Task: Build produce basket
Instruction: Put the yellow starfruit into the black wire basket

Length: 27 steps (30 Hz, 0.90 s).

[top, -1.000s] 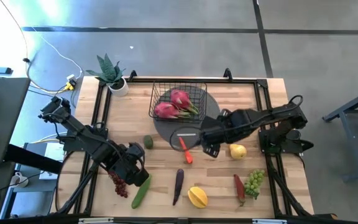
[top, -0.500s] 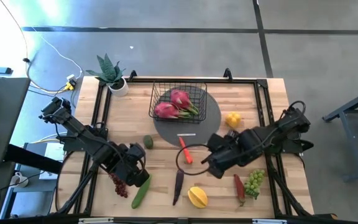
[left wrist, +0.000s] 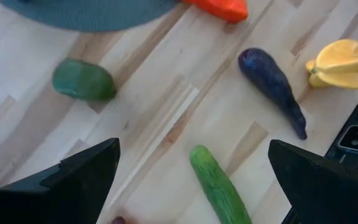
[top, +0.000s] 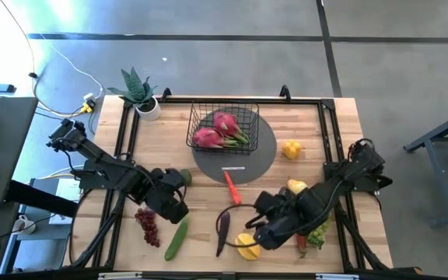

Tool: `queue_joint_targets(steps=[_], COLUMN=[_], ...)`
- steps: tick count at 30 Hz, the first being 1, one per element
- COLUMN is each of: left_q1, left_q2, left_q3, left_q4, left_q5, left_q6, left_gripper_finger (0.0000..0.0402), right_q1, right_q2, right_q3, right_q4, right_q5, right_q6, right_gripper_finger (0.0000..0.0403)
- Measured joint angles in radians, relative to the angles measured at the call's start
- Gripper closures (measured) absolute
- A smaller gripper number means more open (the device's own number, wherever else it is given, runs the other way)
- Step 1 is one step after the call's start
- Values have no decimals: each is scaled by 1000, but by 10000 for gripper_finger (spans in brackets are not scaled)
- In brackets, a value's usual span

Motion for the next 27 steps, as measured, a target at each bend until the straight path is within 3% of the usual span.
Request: queue_joint_targets(steps=[12, 27], left_q1=[48, 47], left_q2=[-158, -328], left_q3=[0, 0], left_q4=[-4, -4], left_q5=[2, 1], left_q6=[157, 176], left_gripper_finger=[2, 2], right_q1=[8, 8], right_q2=[147, 271], right_q3=[0, 1], right_q4=[118, 199], right_q5=[-64, -128], right_q6=[57, 161], right_gripper_finger=[111, 112])
